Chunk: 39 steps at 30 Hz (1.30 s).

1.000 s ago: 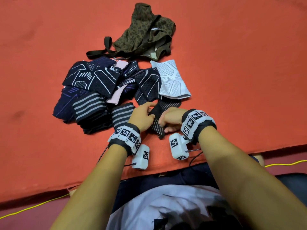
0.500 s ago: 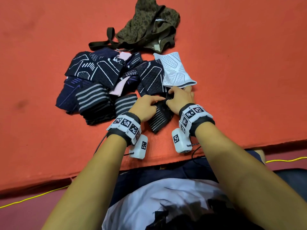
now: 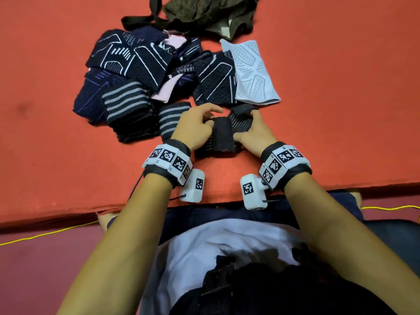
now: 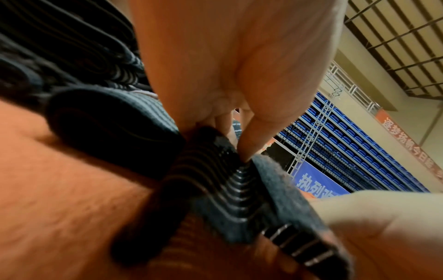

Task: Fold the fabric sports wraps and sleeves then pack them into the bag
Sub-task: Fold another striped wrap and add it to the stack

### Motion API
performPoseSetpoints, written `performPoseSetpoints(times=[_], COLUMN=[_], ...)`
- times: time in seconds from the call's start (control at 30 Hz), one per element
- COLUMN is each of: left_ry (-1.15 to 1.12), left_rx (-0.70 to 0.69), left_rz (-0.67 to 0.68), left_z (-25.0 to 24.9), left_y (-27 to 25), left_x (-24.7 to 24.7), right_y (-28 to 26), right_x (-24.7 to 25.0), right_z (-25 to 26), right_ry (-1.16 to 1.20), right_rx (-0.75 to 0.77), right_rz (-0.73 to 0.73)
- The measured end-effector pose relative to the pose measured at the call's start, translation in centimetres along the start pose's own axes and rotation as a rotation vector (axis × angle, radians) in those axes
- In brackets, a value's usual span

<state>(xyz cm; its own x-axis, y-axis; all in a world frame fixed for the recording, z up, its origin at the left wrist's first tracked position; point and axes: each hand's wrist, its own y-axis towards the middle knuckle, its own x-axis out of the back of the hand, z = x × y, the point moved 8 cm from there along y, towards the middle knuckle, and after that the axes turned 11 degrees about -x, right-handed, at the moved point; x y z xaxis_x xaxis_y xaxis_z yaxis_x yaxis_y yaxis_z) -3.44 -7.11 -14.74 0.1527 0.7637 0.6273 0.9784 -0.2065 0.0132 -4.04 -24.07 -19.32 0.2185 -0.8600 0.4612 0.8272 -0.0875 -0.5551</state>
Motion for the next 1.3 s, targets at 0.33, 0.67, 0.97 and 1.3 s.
performPoseSetpoints(times=[0.33, 0.67, 0.97, 1.3], left_ry=[-0.069, -0.217, -0.030, 0.097], left_rx=[-0.038, 0.163, 0.110, -0.010], left_rz=[-0.245, -0.146, -0.092, -0.006], left_z=[1.1, 3.1, 1.7, 0.3], left_y=[-2.7, -3.8, -3.2, -2.5], left_x=[0.9, 0.5, -1.4, -3.2], right_y=[1.1, 0.4, -1.1, -2.4], right_x=[1.7, 1.5, 0.3, 0.4], right_z=[-3.2, -3.3, -1.1, -0.7], right_ry=[0.297, 0.488, 0.418, 0.437], right_rx=[-0.124, -0.157, -0.072, -0.104], right_rz=[-0.007, 0.023, 0.107, 0.145])
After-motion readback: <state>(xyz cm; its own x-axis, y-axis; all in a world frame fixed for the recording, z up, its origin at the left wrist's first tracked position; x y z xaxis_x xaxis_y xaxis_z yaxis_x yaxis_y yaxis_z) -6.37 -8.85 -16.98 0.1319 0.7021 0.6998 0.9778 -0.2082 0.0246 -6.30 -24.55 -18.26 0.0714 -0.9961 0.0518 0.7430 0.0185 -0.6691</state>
